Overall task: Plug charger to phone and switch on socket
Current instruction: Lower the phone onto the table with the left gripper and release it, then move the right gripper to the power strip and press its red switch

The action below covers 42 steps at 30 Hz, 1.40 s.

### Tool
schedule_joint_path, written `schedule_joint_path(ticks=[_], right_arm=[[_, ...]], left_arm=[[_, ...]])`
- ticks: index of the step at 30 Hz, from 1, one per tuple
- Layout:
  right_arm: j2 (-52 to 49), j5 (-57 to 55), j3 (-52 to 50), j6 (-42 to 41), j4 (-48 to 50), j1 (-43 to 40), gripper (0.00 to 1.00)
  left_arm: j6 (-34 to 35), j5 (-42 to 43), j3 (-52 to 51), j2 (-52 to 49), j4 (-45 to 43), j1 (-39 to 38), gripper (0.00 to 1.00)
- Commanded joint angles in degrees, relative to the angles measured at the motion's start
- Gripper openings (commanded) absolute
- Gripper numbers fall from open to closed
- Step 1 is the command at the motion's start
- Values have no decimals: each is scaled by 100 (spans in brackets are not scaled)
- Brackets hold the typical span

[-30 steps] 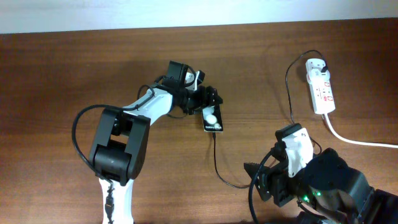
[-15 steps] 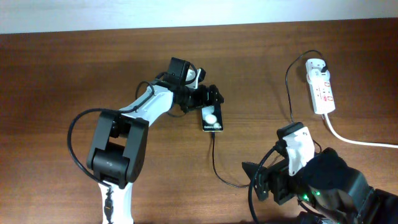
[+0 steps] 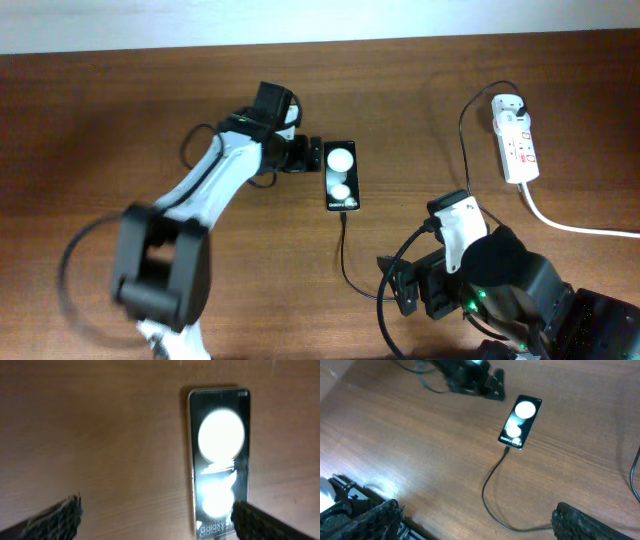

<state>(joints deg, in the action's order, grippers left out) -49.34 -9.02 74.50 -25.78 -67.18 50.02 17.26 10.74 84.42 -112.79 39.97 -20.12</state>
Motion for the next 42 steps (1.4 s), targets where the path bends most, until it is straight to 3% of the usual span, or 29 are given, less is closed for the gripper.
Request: schedule_joint_path(ticks=[1,9,11,12,13,14,15,18,25,29,32,36,42], right_arm=[[15,-90,81,-24,7,-22,99],[-177,-562,81,-24,4,-22,99],[-765,-675,81,-37,11,-22,95],[-1043,-748,81,-284,11,-22,75],[-1296,-826,81,-619,13,-28,64],[-1707,-857,81,-1032,7,-105,41],[-1961,-791,81,-1261,-7,-260,26],[-2229,-186,81,-1377,-68,-1141,11],[-2229,-15,81,-1351,-1027,-4546,7],[-2271,-20,83,-1335,-999,-5989,7],[-2695,-20,85,-719,-863,-6929,8],[-3558,262,195,-595,-669,-7379,6],[-4564,1093,1281,-625,-468,-7377,5]], left_arm=[[-175,-1088,13,1554,507,20,100],[-170,-2409,11,4861,2717,20,99],[-173,-2430,11,5689,3370,20,99],[-173,-2430,11,5928,3672,20,99],[-170,-2428,11,6065,3895,20,99],[-170,-2426,11,6273,4419,20,99],[-170,-2402,11,6352,4865,20,99],[-170,-2404,11,6365,5425,20,99],[-170,-2402,11,6564,5399,20,99],[-168,-2402,11,7287,5379,122,99],[-168,-2402,11,8279,5377,824,99],[-168,-2404,11,9197,5359,946,99],[-168,-2404,11,9571,5362,951,99]])
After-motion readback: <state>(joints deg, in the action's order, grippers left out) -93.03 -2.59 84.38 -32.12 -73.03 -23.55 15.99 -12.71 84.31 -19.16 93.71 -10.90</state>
